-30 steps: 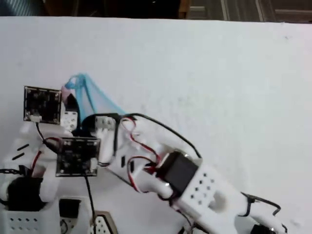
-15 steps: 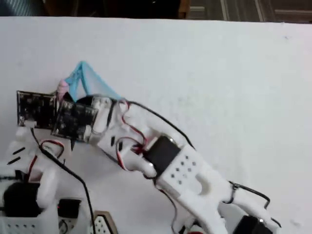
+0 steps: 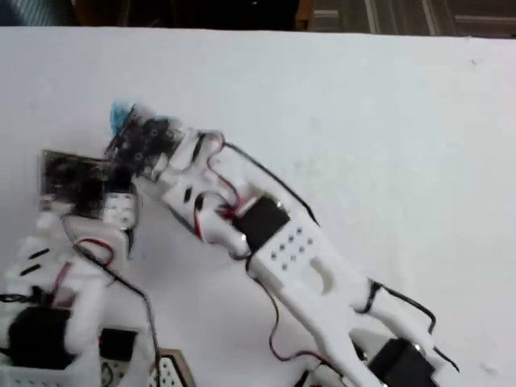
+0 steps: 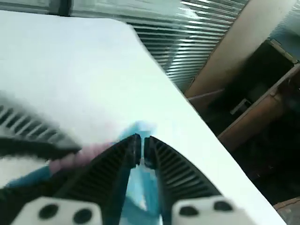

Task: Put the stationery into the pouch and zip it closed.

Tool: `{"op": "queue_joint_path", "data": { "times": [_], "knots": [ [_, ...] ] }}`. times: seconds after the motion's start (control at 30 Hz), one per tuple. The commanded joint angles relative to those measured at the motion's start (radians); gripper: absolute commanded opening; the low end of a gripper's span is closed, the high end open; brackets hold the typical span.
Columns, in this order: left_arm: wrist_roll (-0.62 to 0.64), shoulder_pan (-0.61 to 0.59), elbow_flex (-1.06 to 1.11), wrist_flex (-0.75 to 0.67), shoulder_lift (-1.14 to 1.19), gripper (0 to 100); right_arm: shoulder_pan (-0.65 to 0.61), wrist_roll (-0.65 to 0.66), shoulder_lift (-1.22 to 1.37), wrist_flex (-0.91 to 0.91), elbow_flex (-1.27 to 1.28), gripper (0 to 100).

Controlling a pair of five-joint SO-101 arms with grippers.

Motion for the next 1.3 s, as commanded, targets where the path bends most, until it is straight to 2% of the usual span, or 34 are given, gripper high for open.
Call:
{"op": "queue_joint_path", "data": {
  "times": [0.0,0.43,0.57,0.67,0.73,0.9,0.97,1.27],
  "knots": [
    [-0.008,0.027,-0.015,0.008,0.002,2,0.042,-0.021,-0.007,-0.018,-0.025,1.6],
    [-0.003,0.027,-0.04,0.006,0.002,2,0.064,-0.051,-0.01,-0.022,-0.023,1.6],
    [-0.003,0.021,-0.04,0.006,0.002,2,0.064,-0.041,-0.025,0.07,-0.026,1.7],
    [-0.006,0.018,-0.038,0.006,0.002,2,0.062,0.043,-0.064,0.186,-0.025,2.2],
    [-0.005,0.018,-0.038,0.006,0.002,2,0.062,0.078,-0.096,0.257,-0.025,7.5],
    [-0.003,0.018,-0.038,0.002,0.002,2,0.062,0.133,-0.193,0.374,-0.025,32.0],
    [-0.003,0.018,-0.038,0.002,0.002,2,0.051,0.166,-0.223,0.42,-0.025,37.8],
    [-0.003,0.016,0.008,-0.038,0.002,2,0.053,0.175,-0.38,0.564,-0.025,38.6]
  ]
}}
